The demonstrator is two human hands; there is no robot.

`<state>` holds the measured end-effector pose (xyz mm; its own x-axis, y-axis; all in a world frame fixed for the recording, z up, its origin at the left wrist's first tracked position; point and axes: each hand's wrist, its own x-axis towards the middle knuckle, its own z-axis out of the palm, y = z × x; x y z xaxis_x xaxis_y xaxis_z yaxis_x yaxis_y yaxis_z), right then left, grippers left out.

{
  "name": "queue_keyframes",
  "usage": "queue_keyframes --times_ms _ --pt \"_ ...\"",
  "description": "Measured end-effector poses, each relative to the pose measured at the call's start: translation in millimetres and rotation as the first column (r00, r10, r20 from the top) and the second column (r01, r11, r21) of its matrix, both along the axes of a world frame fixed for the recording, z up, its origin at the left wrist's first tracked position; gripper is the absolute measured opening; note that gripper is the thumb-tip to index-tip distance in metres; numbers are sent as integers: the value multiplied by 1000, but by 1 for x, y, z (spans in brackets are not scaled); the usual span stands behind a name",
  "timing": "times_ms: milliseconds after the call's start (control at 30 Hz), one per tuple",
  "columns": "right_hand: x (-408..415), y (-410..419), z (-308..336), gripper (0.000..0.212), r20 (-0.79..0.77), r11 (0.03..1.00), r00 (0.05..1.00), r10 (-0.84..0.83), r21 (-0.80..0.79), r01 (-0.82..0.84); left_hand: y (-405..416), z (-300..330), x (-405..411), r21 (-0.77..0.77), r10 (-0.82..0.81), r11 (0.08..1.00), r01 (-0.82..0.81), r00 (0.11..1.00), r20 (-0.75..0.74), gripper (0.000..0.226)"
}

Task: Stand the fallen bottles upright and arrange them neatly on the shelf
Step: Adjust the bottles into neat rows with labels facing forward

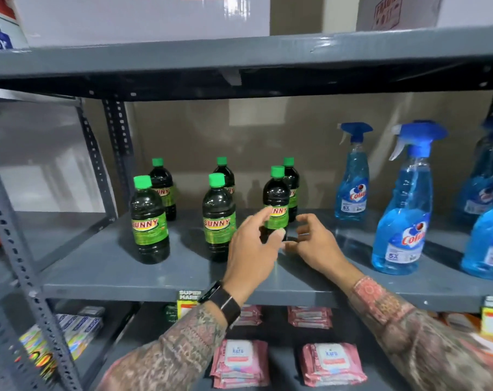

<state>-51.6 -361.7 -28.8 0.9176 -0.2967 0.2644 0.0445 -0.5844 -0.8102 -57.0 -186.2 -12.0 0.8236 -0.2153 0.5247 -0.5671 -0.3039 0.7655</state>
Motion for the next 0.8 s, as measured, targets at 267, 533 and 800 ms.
queue_keyframes --times_ms 267,533,800 --pt "42 -19 4 88 -12 985 987 162 61 -161 -51 -5 66 -70 99 990 -119 965 -244 76" --pt "50 -26 2 73 0 972 975 220 79 -220 -55 -10 74 -225 -68 974 8 962 -263 45" --pt "18 -38 6 73 -2 975 975 222 10 -222 -57 -8 44 -257 -177 959 118 959 -220 41"
